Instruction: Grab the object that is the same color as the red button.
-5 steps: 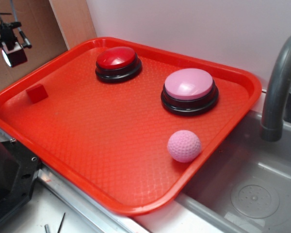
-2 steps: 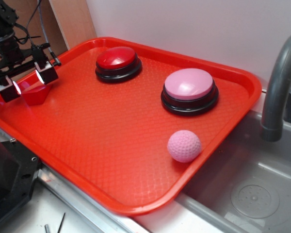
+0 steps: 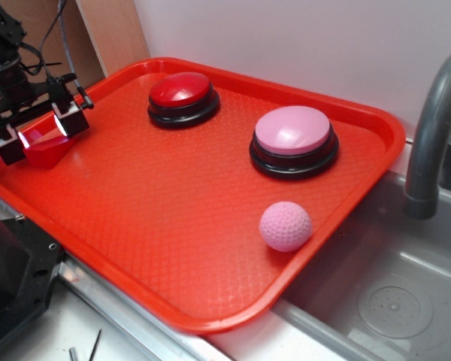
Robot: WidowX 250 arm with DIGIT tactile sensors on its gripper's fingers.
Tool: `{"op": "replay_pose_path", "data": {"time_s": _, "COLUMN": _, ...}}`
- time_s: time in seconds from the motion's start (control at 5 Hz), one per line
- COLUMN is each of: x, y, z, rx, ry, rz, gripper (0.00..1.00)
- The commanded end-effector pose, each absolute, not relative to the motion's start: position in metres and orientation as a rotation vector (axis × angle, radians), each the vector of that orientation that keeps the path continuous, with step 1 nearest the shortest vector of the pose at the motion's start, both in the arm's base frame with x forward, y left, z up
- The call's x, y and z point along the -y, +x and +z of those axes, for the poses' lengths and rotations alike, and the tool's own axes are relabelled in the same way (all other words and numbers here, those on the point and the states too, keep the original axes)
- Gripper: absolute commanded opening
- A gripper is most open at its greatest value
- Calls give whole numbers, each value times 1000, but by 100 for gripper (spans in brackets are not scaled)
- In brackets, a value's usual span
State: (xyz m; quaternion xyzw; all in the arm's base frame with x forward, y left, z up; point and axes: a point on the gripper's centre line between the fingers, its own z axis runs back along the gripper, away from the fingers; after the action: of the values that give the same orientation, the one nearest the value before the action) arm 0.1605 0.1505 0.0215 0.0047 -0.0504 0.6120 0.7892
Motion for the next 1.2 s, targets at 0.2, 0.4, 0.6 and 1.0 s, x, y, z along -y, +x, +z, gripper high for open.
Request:
{"op": "replay_pose_path", "data": {"time_s": 0.2, "x": -136, "y": 136, "z": 65, "rx": 242, "ry": 64, "rz": 1056, "gripper": 100}}
{"op": "replay_pose_path", "data": {"time_s": 0.4, "x": -131, "y": 129, "z": 72, "rx": 310, "ry": 57, "rz": 860, "gripper": 100}}
{"op": "replay_pose_path", "data": {"time_s": 0.6, "x": -134, "y": 129, "z": 73, "rx": 314, "ry": 63, "rz": 742, "gripper": 100}}
{"op": "replay_pose_path", "data": {"time_s": 1.0, "x": -158, "y": 150, "z": 27, "rx": 159, "ry": 85, "rz": 691, "gripper": 100}}
